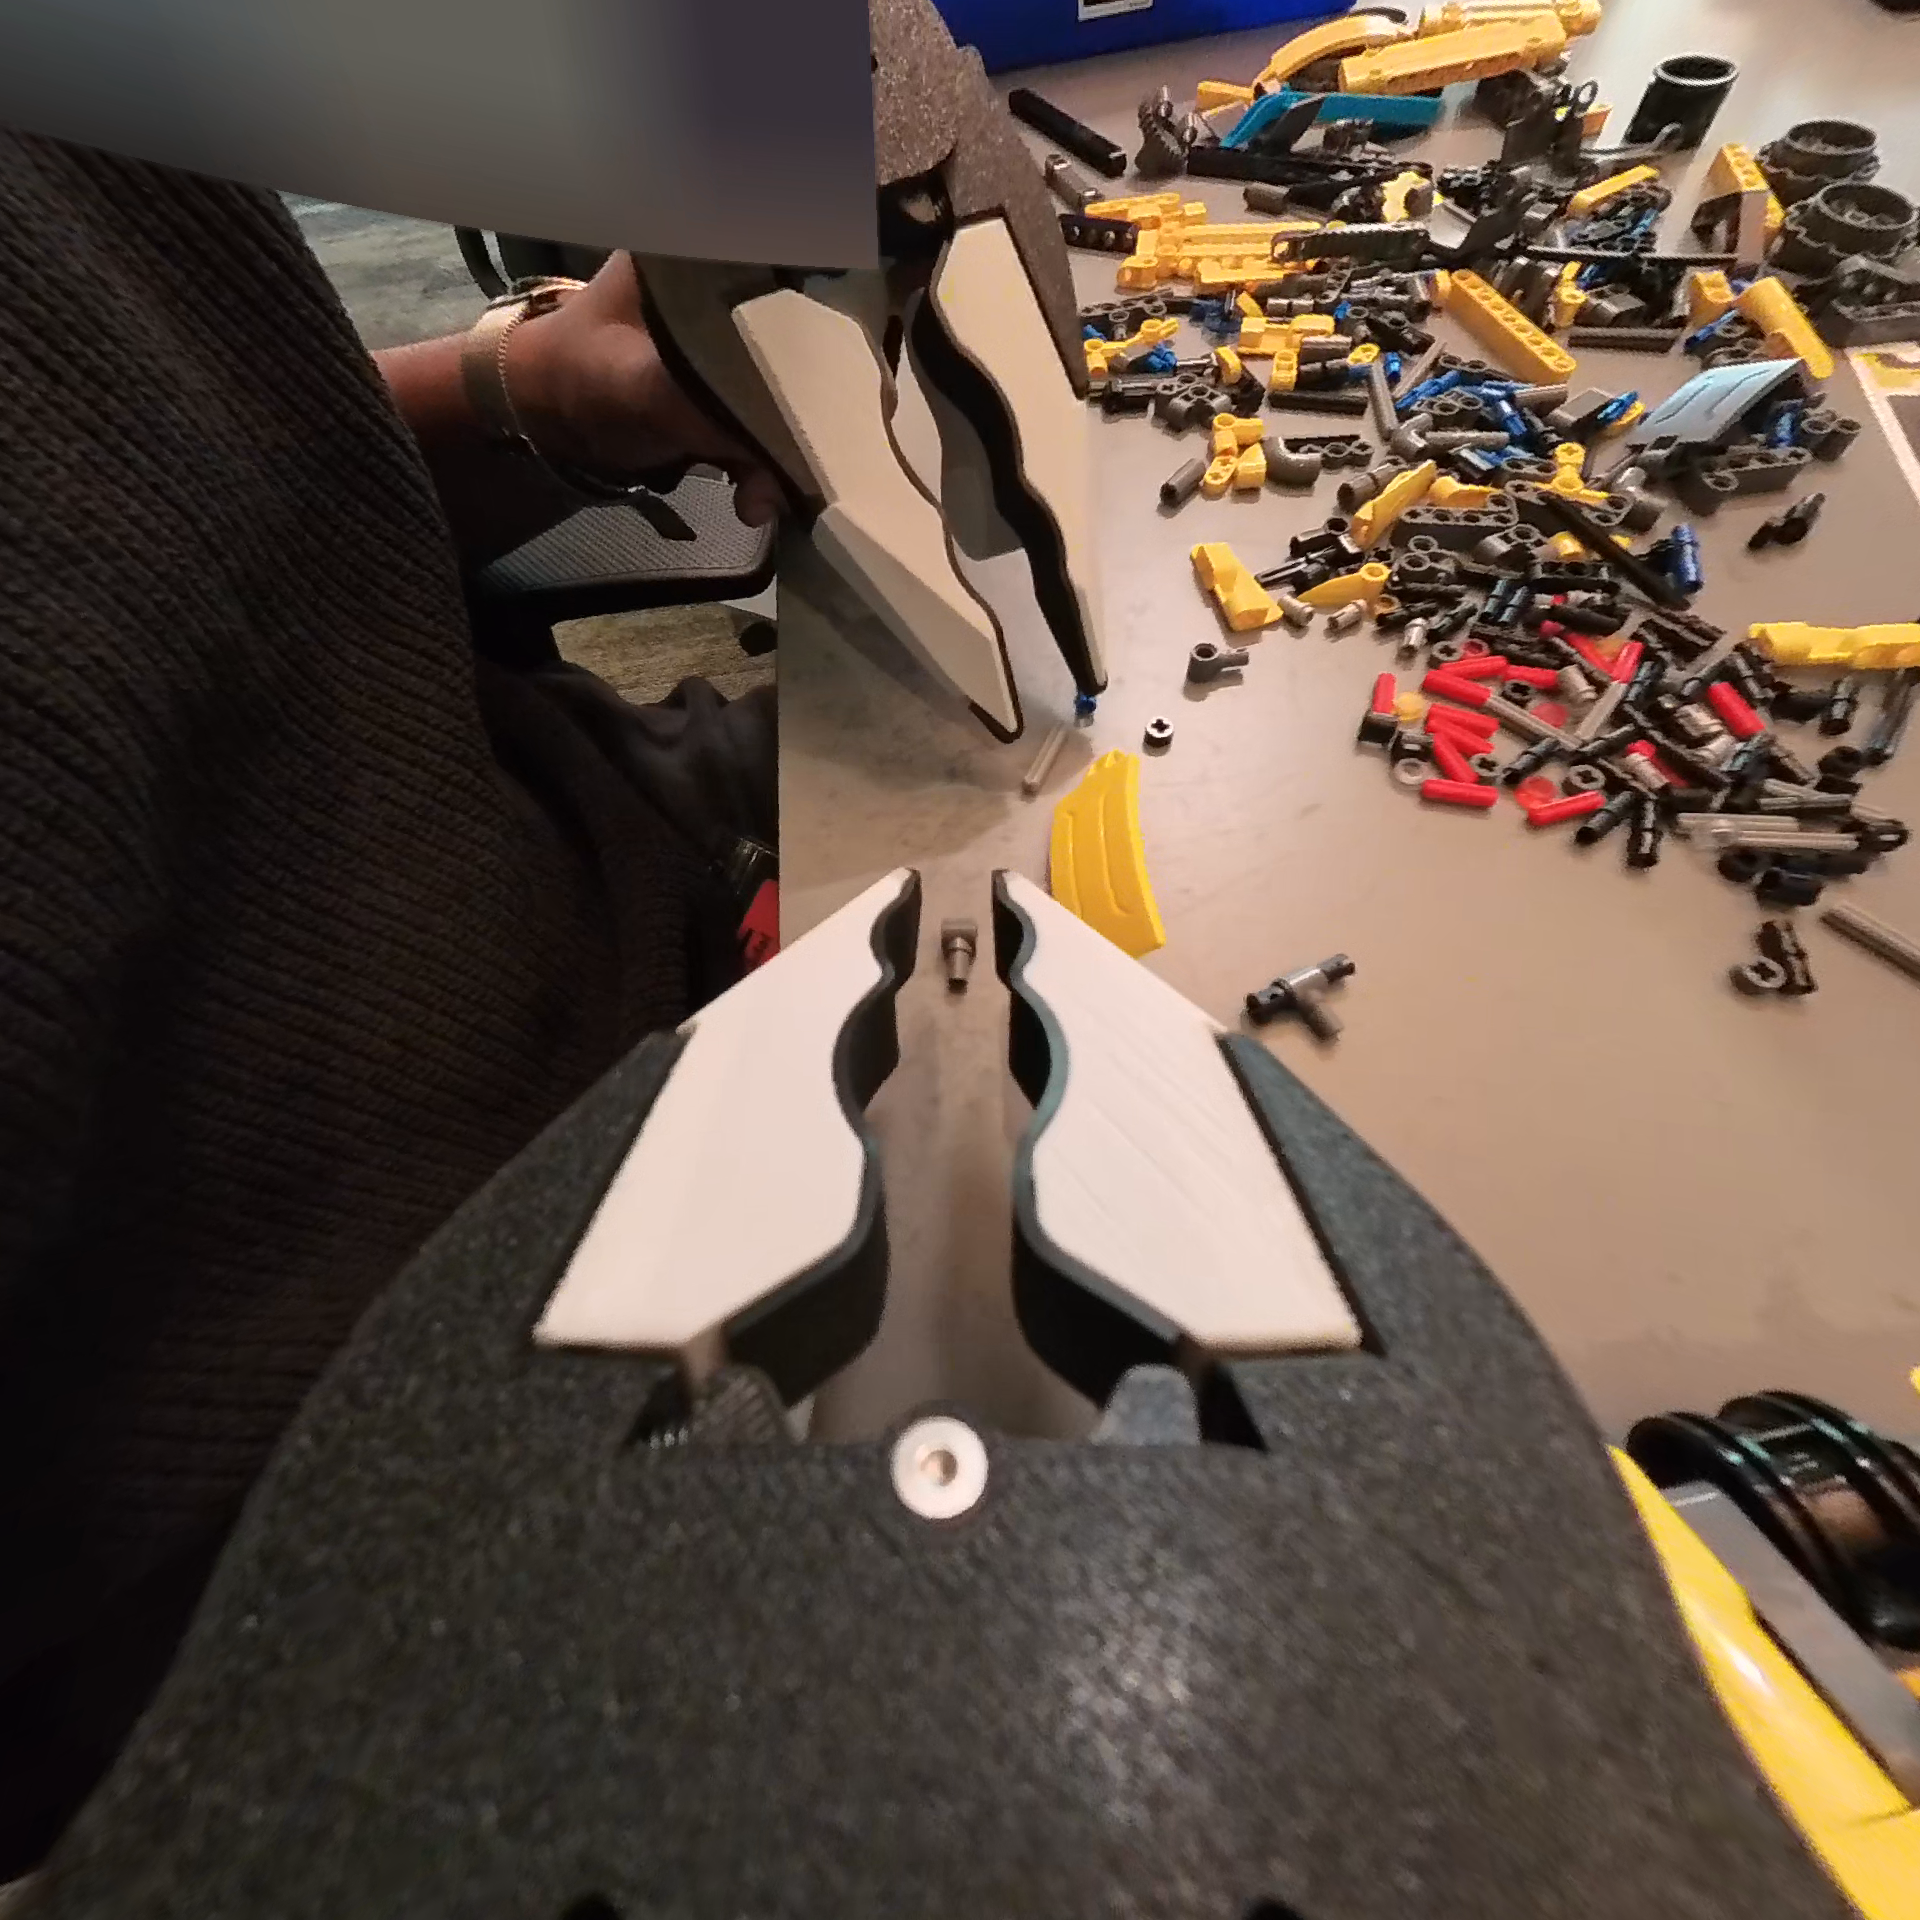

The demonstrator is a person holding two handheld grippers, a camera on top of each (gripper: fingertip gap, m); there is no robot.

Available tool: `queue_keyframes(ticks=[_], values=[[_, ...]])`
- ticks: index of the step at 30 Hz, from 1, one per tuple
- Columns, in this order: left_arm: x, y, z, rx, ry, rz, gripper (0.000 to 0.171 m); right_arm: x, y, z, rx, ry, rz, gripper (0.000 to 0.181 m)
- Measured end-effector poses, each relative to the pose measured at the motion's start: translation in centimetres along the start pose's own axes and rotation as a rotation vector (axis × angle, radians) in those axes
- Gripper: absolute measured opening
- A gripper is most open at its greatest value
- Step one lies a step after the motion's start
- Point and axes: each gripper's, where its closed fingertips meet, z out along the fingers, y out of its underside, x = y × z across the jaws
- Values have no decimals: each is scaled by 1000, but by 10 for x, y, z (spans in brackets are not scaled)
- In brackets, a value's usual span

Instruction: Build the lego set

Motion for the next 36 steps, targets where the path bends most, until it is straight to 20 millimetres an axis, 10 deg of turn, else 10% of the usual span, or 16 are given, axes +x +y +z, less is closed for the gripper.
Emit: queue_keyframes(ticks=[36], values=[[0, 1, 1, -8, 8, -5, 21, 4, 7, 5, -55, 48, -28, 12]])
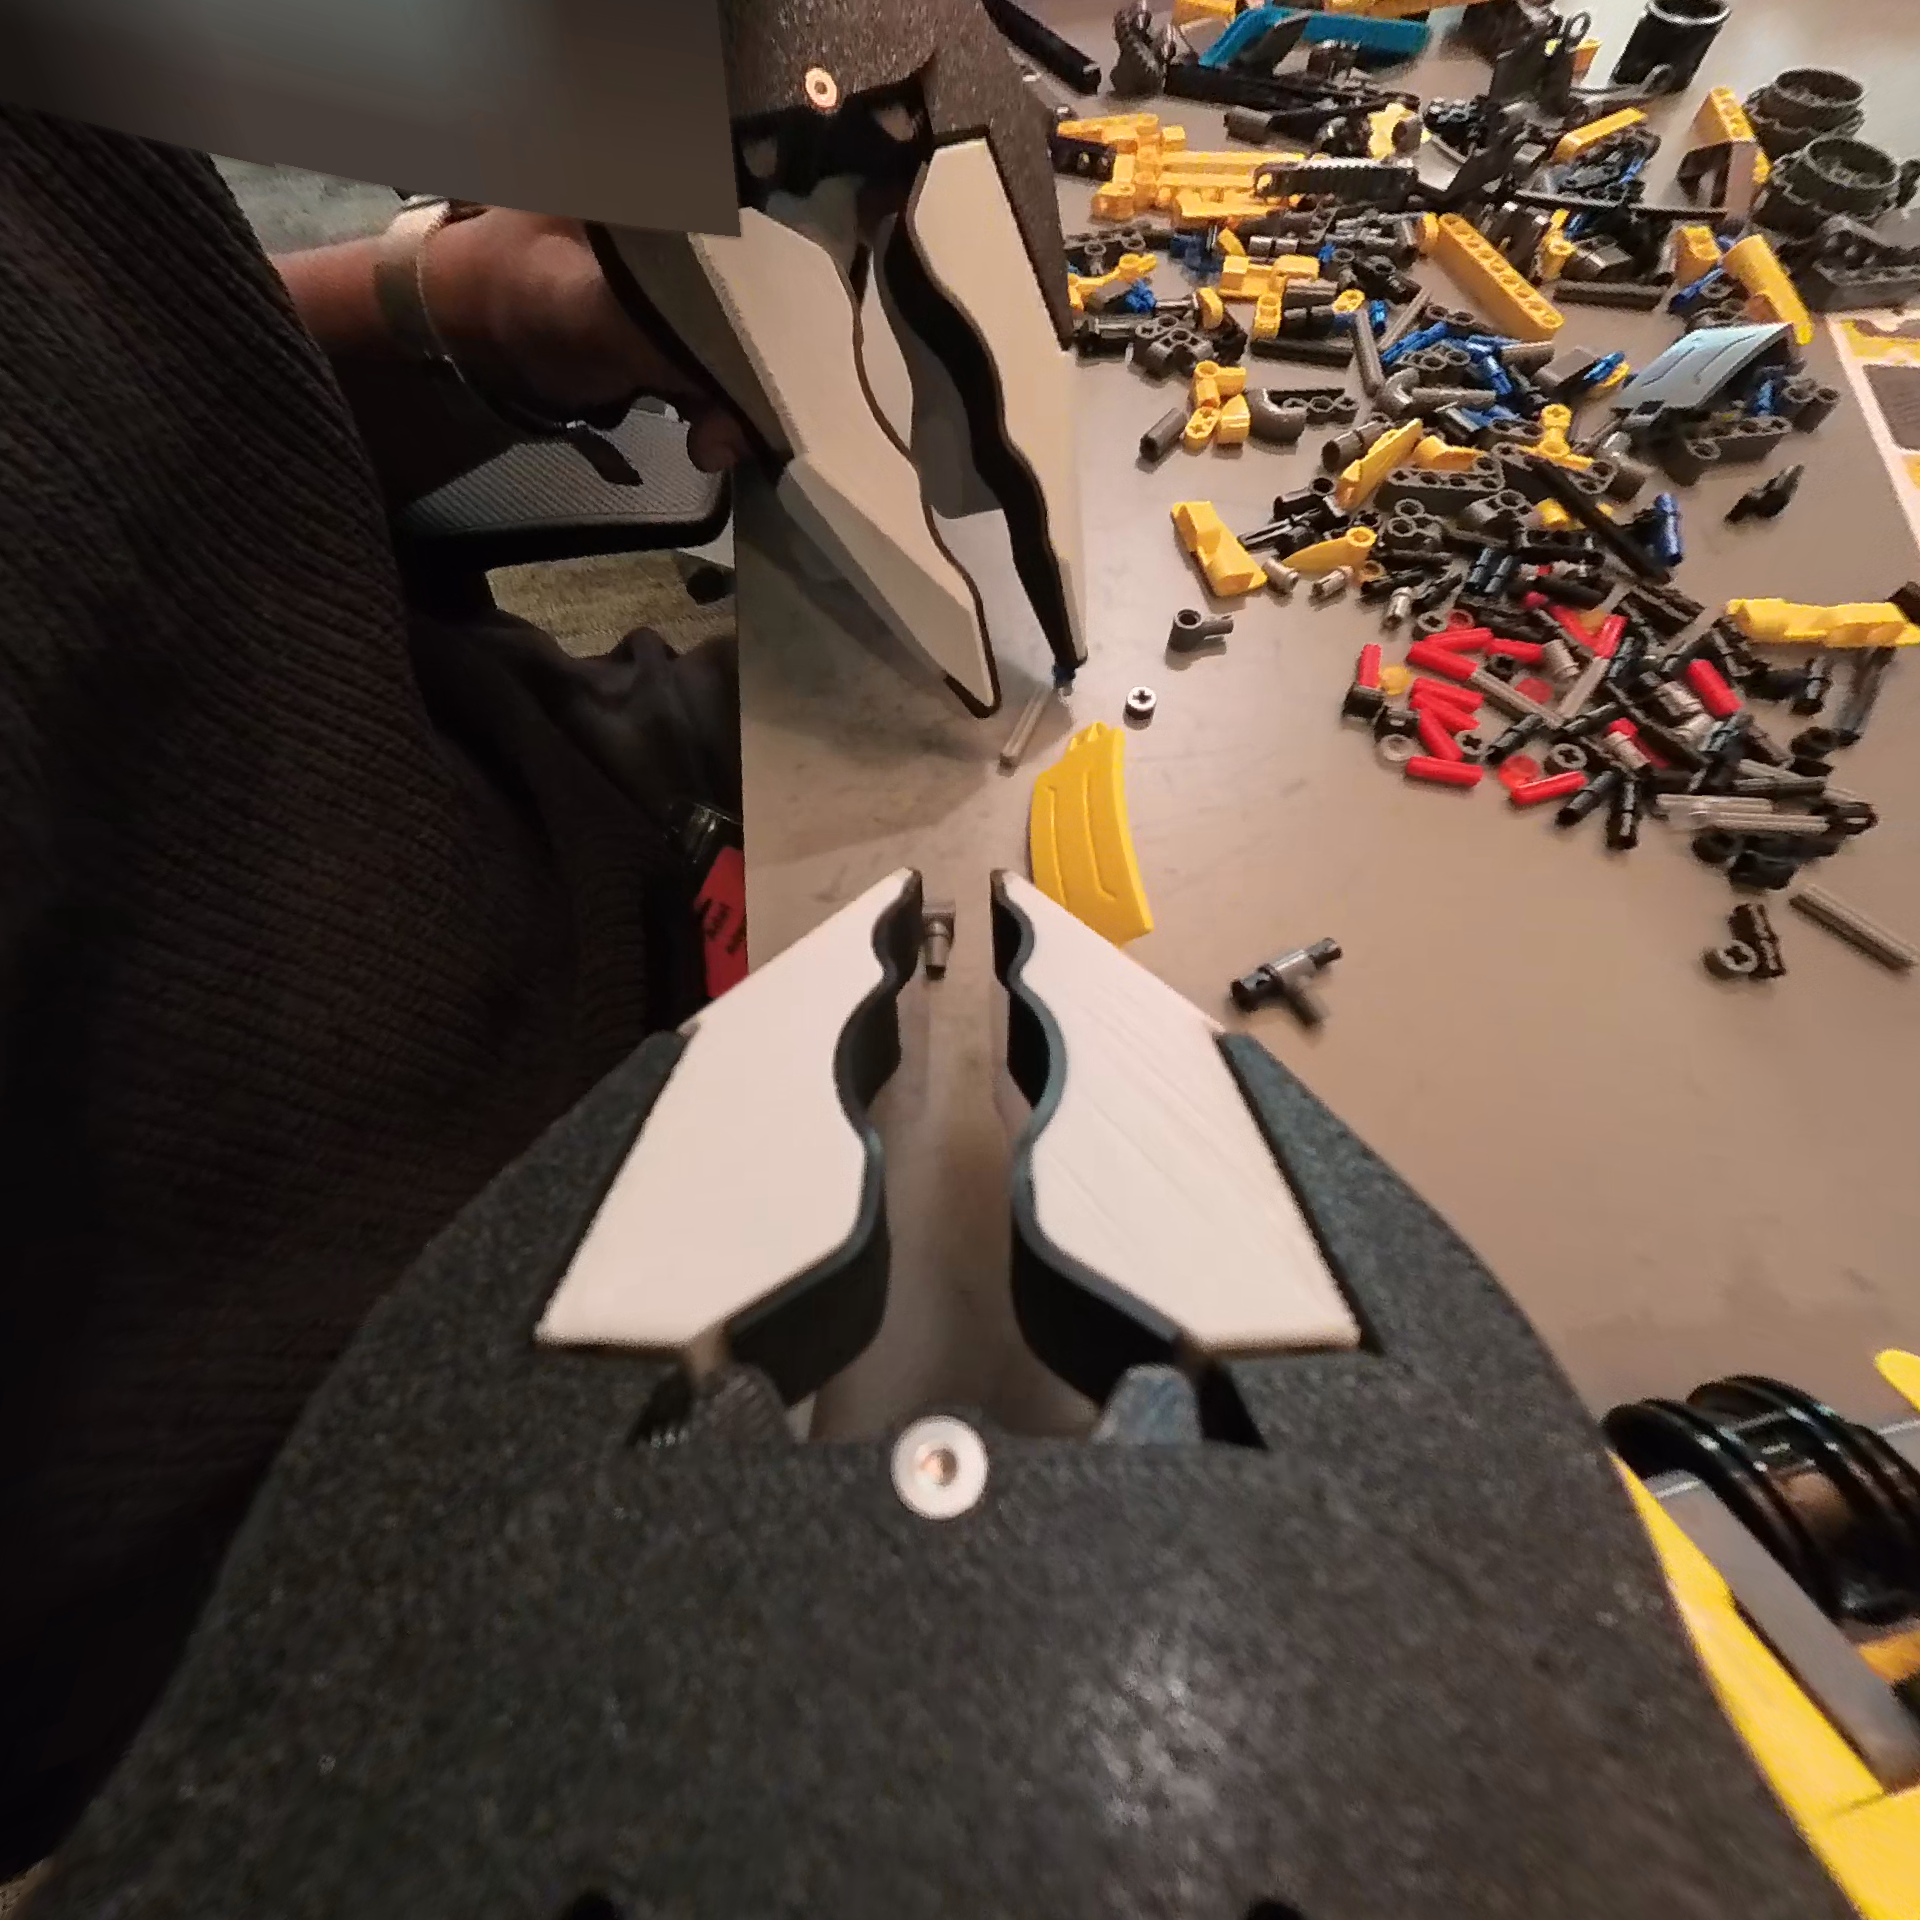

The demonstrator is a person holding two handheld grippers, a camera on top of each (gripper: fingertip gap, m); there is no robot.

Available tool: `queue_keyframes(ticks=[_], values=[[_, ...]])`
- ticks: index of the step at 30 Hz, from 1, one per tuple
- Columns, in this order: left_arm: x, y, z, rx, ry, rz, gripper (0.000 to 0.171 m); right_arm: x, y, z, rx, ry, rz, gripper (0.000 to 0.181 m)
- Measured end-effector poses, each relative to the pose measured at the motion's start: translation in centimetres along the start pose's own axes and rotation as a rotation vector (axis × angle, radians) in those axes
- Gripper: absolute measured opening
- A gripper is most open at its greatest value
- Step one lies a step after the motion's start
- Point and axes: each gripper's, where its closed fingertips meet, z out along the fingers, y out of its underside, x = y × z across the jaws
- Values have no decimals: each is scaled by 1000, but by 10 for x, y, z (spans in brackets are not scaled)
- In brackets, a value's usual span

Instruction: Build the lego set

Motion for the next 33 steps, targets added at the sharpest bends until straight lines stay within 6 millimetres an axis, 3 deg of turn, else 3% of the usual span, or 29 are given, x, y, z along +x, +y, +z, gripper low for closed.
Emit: queue_keyframes(ticks=[33], values=[[0, -3, -3, 32, 41, -43, 21, 1, -6, -5, 51, -17, 29, 11]])
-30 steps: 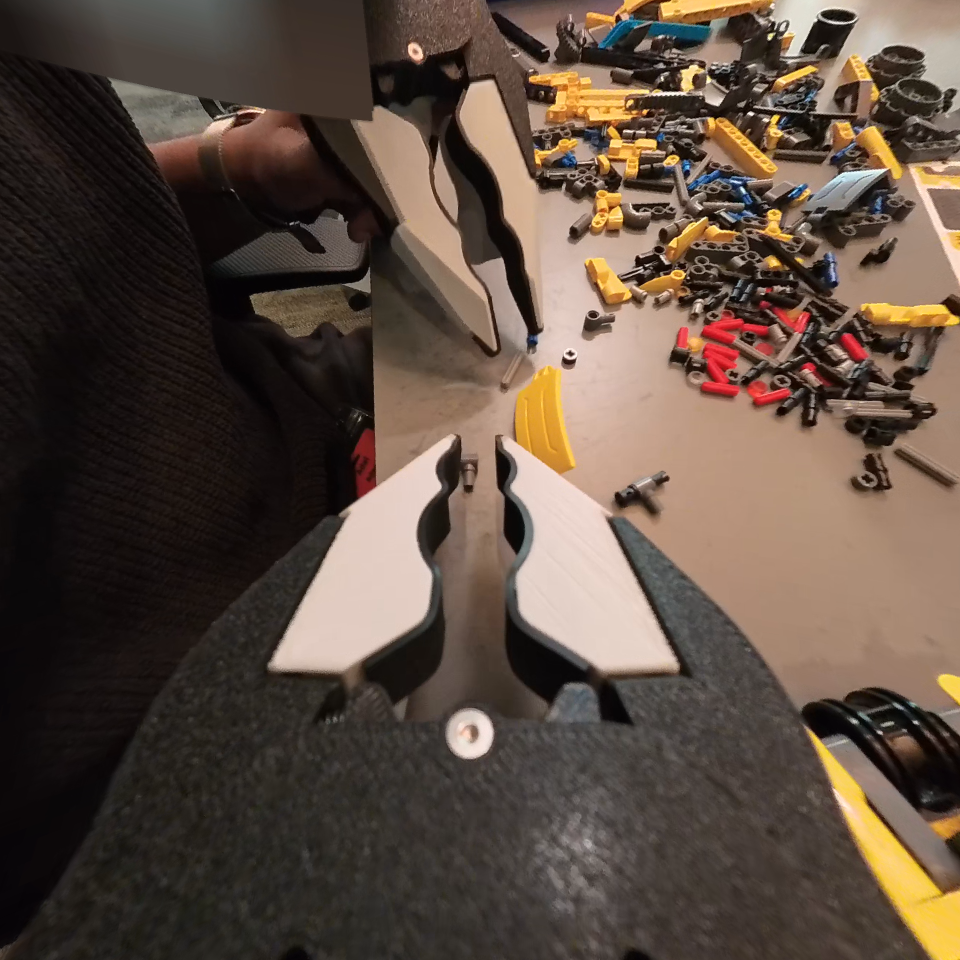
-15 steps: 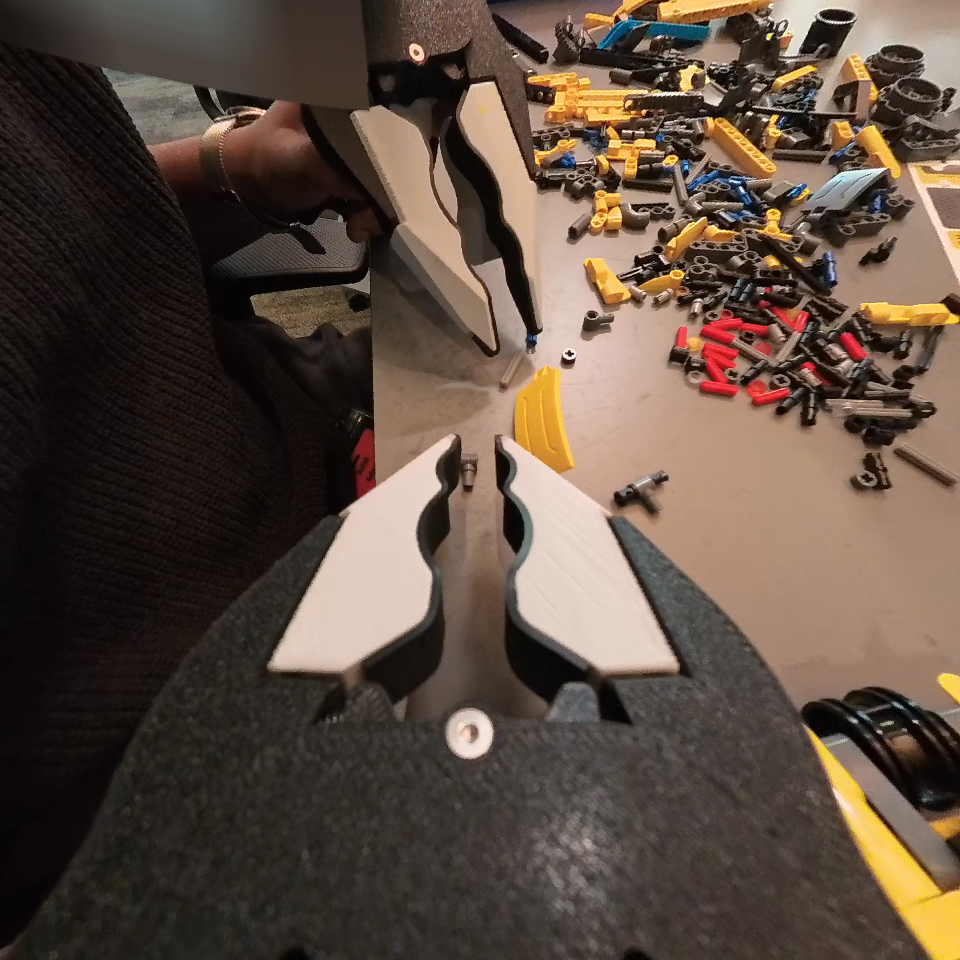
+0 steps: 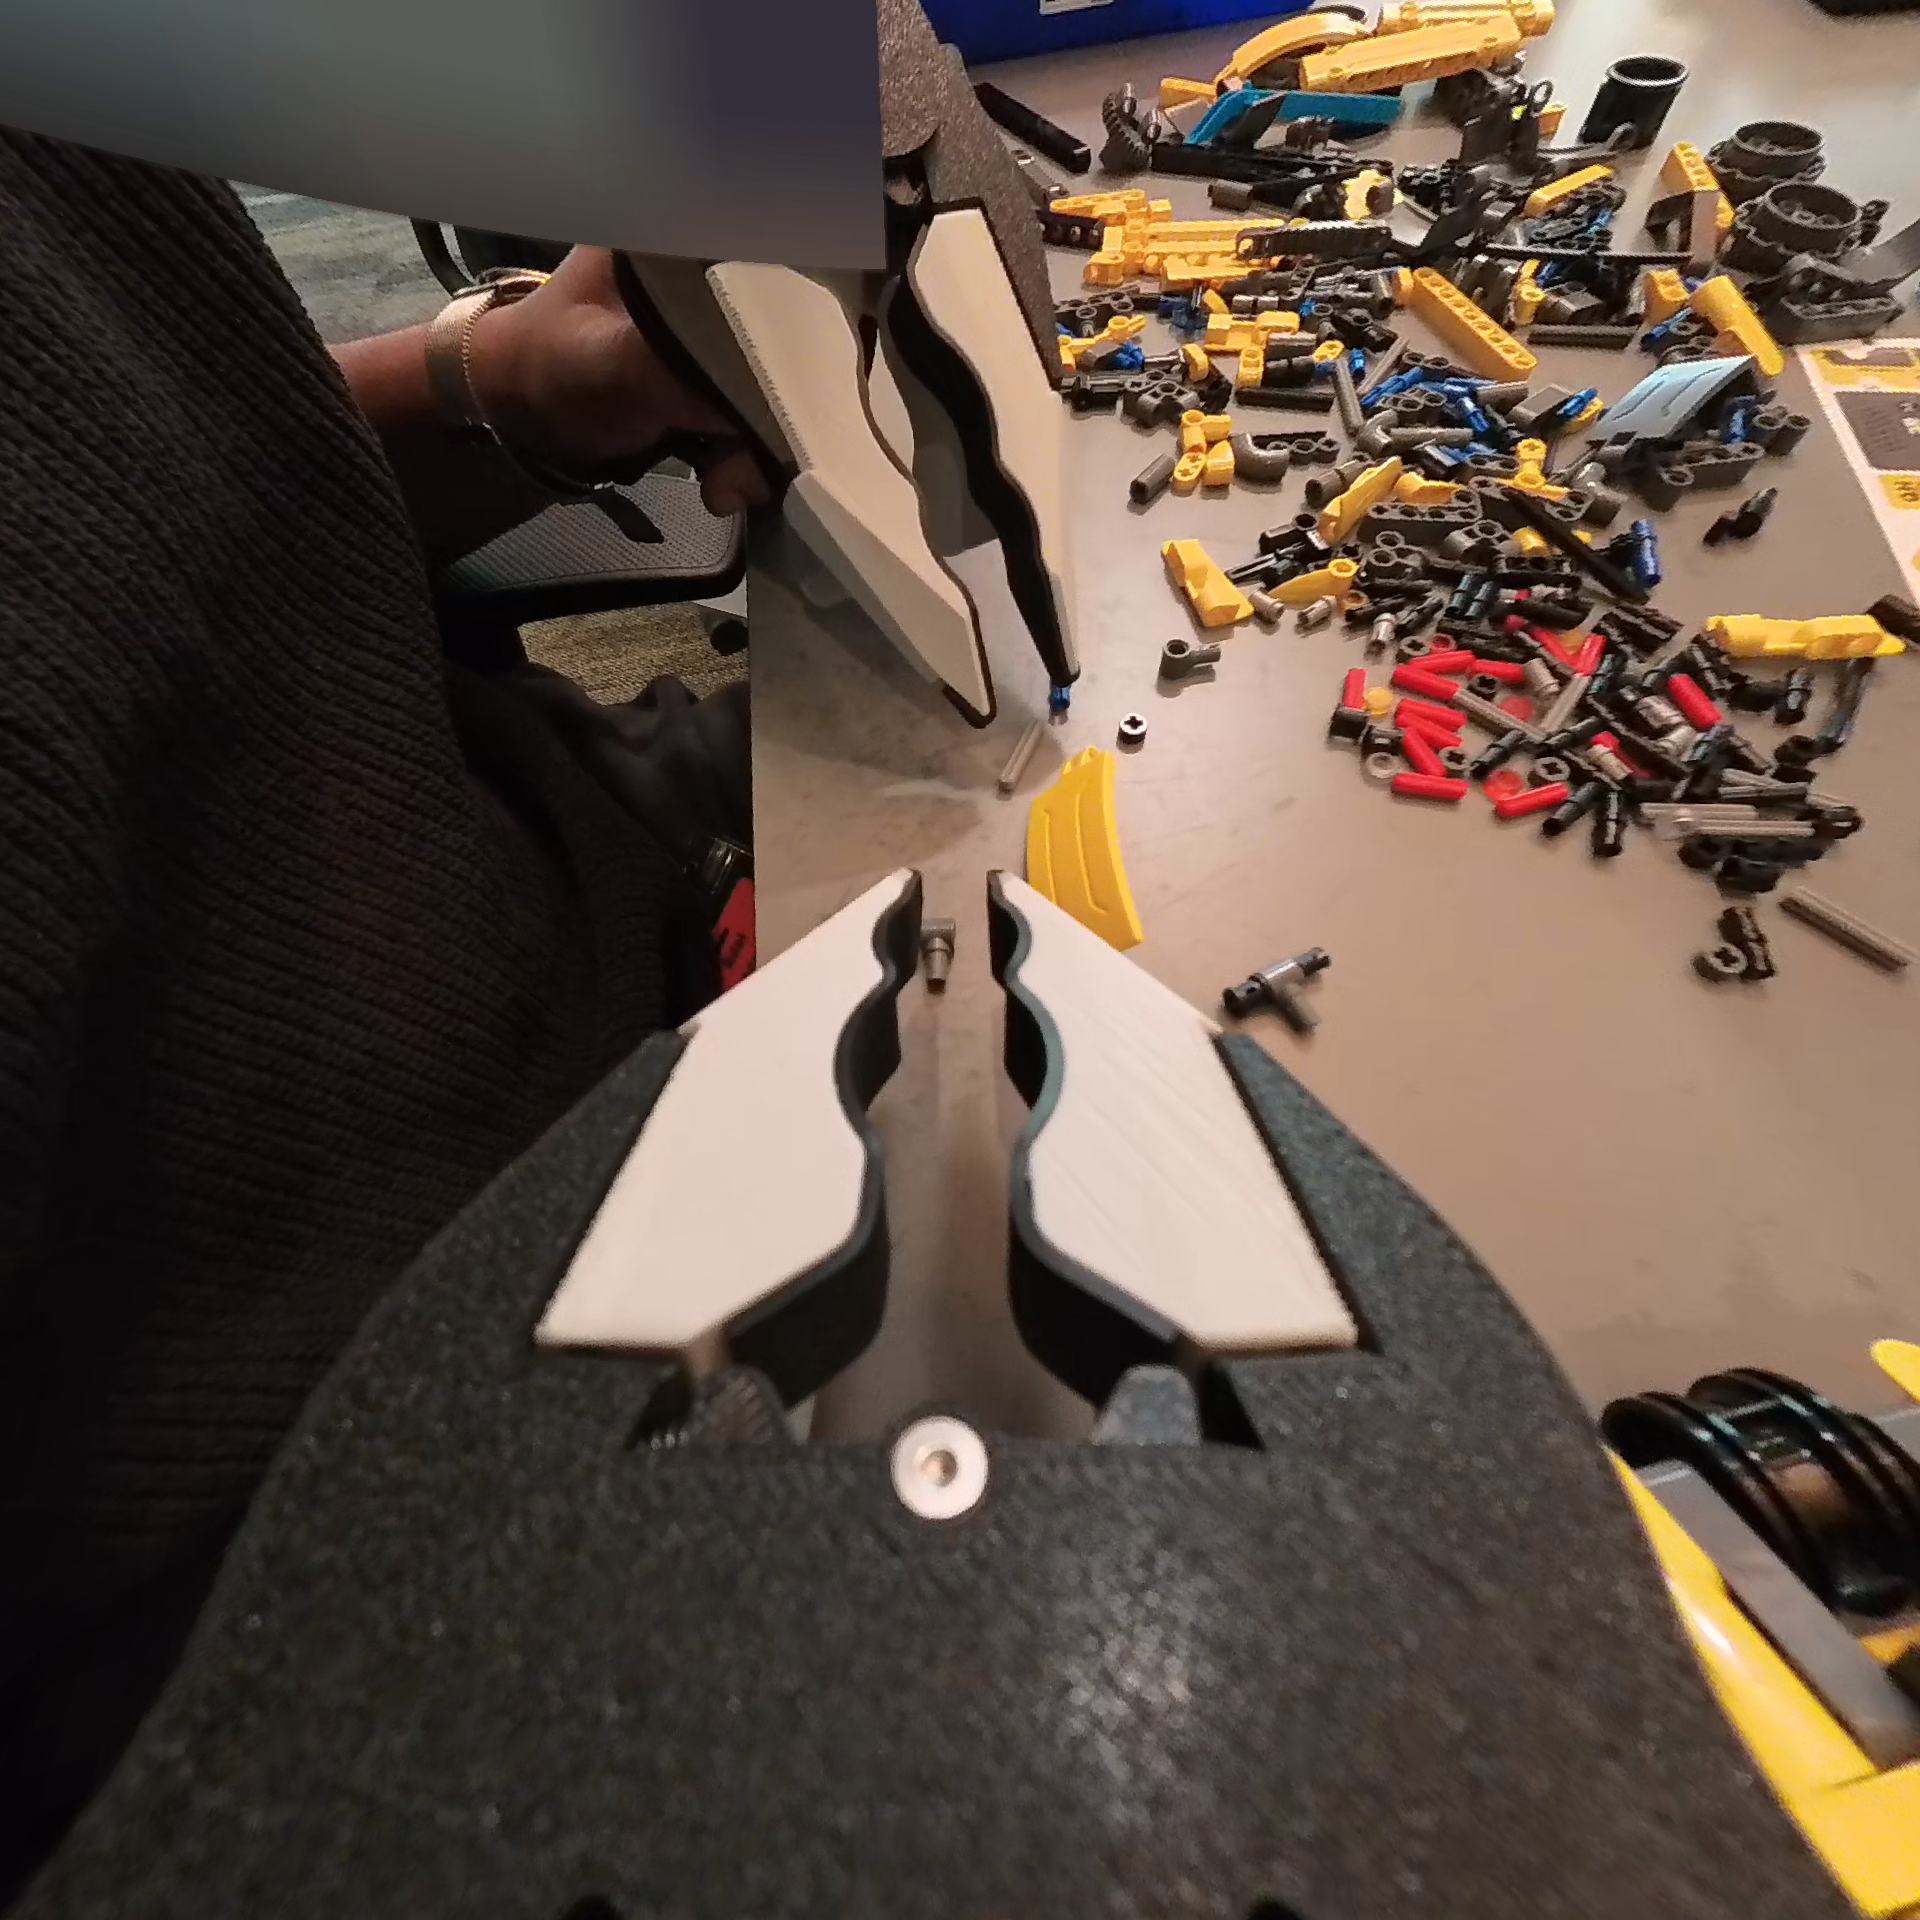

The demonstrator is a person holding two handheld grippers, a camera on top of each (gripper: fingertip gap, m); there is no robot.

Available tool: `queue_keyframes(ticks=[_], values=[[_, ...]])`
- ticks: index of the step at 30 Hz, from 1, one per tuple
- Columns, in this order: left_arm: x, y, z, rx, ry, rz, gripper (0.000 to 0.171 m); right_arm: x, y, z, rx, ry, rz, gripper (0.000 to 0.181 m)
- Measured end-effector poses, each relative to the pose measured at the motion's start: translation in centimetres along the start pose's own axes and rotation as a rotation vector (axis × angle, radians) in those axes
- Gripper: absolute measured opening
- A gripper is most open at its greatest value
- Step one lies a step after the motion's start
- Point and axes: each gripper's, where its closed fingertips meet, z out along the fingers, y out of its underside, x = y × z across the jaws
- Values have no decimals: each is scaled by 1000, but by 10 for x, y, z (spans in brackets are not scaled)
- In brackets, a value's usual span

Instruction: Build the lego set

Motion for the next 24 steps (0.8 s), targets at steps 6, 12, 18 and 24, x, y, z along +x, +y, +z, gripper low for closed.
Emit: queue_keyframes(ticks=[6, 12, 18, 24], values=[[0, 0, 0, 0, 0, 0, 21, 0, 0, 0, 3, 0, 3, 11], [0, 0, 0, 0, 0, -1, 21, 1, 0, 0, 4, 1, 6, 11], [-14, -8, -5, 43, -76, -38, 21, 2, -1, 0, 6, -4, 15, 10], [-121, -21, -46, -17, -457, -65, 21, 2, -1, 0, 9, 6, 0, 11]])
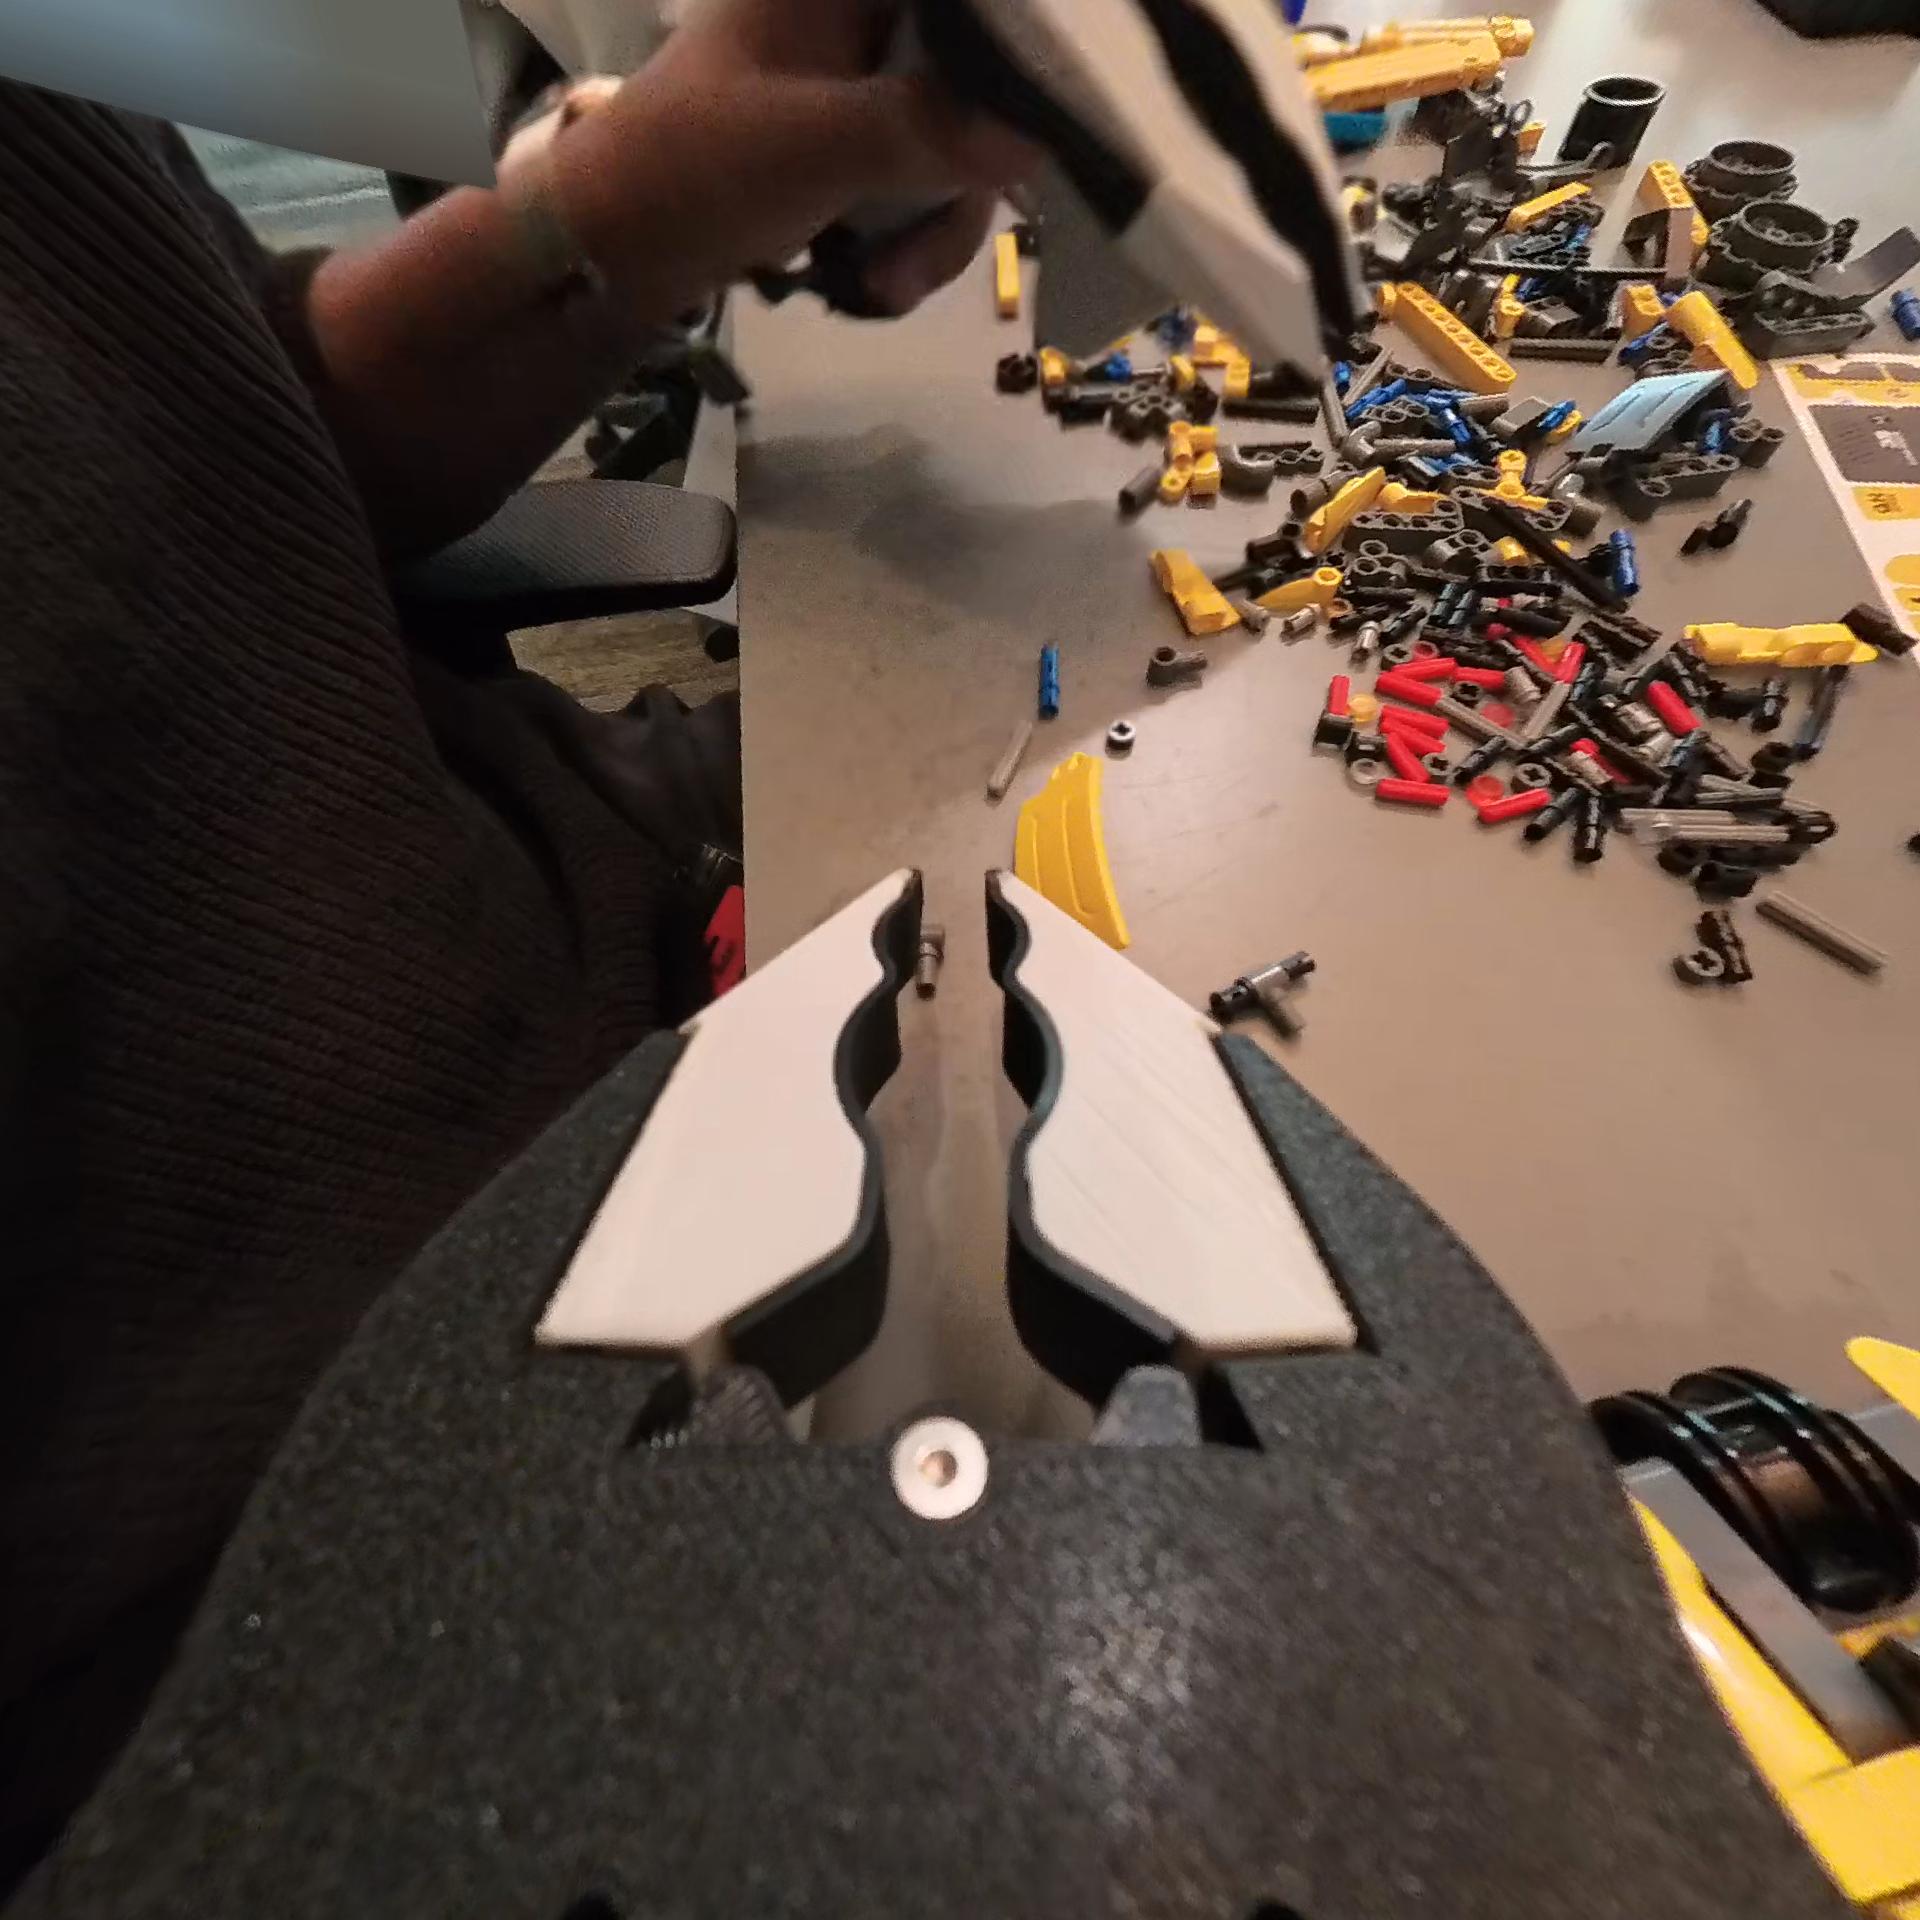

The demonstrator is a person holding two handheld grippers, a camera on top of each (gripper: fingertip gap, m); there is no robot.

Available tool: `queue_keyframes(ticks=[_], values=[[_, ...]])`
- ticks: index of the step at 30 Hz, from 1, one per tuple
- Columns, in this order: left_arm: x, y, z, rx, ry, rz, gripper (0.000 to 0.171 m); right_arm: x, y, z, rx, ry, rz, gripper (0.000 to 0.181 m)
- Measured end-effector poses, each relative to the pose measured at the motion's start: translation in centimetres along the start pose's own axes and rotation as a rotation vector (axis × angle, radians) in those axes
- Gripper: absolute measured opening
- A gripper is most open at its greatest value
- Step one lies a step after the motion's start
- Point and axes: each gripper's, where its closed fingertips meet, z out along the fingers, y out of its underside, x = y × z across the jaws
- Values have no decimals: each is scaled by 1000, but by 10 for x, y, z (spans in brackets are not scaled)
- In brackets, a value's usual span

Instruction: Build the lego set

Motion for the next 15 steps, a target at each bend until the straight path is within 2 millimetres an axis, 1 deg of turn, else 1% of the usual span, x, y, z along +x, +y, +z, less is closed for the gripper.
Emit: queue_keyframes(ticks=[2, 3, 5, 8, 11, 13, 15], values=[[-29, 5, 15, -79, -23, -18, 21, 0, 2, 1, -13, 15, -19, 9], [-38, 8, 22, -114, -7, -36, 21, 0, 3, 2, -22, 24, -30, 9], [-48, 7, 34, -118, 33, -65, 19, 0, 5, 4, -42, 43, -51, 9], [-53, 3, 48, -117, 80, -75, 16, 0, 8, 7, -68, 60, -71, 8], [-58, 5, 60, -150, 59, -20, 8, 0, 9, 7, -73, 56, -69, 8], [-56, 5, 63, -157, 57, 18, 0, -1, 7, 6, -57, 47, -61, 8], [-51, 4, 63, -163, 82, 43, 0, -1, 4, 3, -29, 34, -49, 8]])
